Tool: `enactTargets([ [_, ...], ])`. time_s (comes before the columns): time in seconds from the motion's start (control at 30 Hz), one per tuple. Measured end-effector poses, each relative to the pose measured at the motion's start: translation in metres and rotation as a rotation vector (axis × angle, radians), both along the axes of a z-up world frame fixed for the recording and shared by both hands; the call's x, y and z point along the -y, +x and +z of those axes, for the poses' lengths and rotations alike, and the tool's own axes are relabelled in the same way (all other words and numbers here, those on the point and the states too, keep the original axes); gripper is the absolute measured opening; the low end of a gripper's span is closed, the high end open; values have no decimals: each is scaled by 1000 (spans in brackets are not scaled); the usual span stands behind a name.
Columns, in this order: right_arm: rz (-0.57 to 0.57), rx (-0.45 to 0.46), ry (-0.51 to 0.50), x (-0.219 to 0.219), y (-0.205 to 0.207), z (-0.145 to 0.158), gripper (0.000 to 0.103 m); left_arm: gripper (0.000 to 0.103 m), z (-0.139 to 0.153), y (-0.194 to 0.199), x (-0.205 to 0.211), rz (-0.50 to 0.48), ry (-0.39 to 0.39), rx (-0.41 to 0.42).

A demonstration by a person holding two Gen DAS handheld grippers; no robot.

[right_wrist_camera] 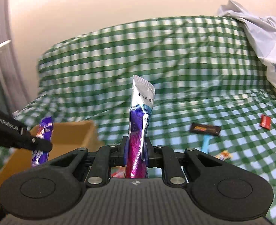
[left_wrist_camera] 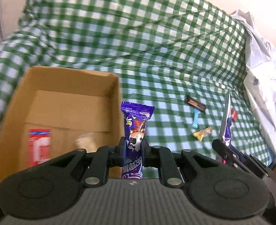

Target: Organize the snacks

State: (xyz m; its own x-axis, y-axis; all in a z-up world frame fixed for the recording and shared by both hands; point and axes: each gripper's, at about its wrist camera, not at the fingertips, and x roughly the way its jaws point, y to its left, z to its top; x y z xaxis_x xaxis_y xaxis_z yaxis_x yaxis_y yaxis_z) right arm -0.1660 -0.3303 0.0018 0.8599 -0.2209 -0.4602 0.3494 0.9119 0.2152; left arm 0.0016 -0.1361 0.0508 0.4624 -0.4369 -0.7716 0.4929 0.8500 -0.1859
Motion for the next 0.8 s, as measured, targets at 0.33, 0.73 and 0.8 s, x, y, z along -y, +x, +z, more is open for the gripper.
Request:
enactTargets([
  [0.33, 224, -28, 70, -147, -52, 12, 17, 16, 7, -69, -134, 71, -34, -11],
  [0.73, 318, -49, -39, -228, -90, 32, 17, 16, 8, -134, -210, 93, -66, 105],
  [0.8, 318, -45, -57, -236, -94, 34, 17, 16, 9, -139, -218, 104, -82, 103],
])
